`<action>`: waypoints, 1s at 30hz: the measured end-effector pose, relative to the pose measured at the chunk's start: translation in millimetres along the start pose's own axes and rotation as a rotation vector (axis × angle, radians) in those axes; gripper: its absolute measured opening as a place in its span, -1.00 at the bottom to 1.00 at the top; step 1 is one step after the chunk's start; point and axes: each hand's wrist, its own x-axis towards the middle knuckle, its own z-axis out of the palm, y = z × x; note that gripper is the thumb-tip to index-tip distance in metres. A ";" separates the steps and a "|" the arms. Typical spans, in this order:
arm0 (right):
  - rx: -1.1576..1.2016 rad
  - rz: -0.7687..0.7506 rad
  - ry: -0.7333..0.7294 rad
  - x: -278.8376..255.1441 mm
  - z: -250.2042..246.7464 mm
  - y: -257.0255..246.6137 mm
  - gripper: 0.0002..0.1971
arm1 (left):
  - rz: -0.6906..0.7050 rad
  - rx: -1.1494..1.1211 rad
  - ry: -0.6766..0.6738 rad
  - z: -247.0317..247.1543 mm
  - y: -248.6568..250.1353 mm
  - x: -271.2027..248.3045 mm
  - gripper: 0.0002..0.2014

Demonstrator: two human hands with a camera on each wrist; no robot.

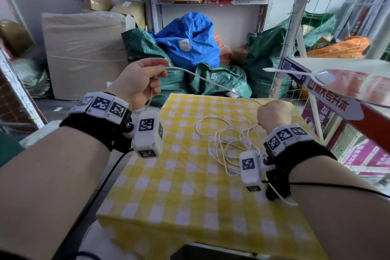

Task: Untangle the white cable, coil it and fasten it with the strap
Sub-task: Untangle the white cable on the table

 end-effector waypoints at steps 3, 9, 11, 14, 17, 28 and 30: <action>-0.092 -0.084 -0.045 -5.8 1.1 -6.2 -0.72 | -0.026 -0.042 -0.037 5.1 0.8 -1.0 -0.78; 0.302 -0.626 -0.093 -50.4 6.2 -55.9 -0.48 | -0.156 0.253 -0.331 36.3 -10.6 -9.6 -0.74; 0.335 -0.746 -0.079 -60.1 6.9 -66.6 -0.72 | -0.158 0.290 -0.401 40.4 -14.5 -10.0 -0.73; 0.328 -0.795 -0.027 -57.7 7.7 -65.7 -0.68 | -0.137 0.303 -0.359 33.4 -15.7 -7.2 -0.78; 0.329 -0.634 0.029 -43.5 6.6 -52.4 -0.55 | -0.111 0.284 -0.164 12.8 -13.7 -1.0 -0.88; 0.020 -0.364 -0.068 -29.8 13.7 -38.6 -0.46 | -0.117 0.244 -0.099 0.1 -18.7 1.9 -0.77; 0.129 -0.573 -0.014 -45.6 14.1 -53.4 -0.39 | -0.145 0.296 -0.217 12.9 -19.7 -1.7 -0.75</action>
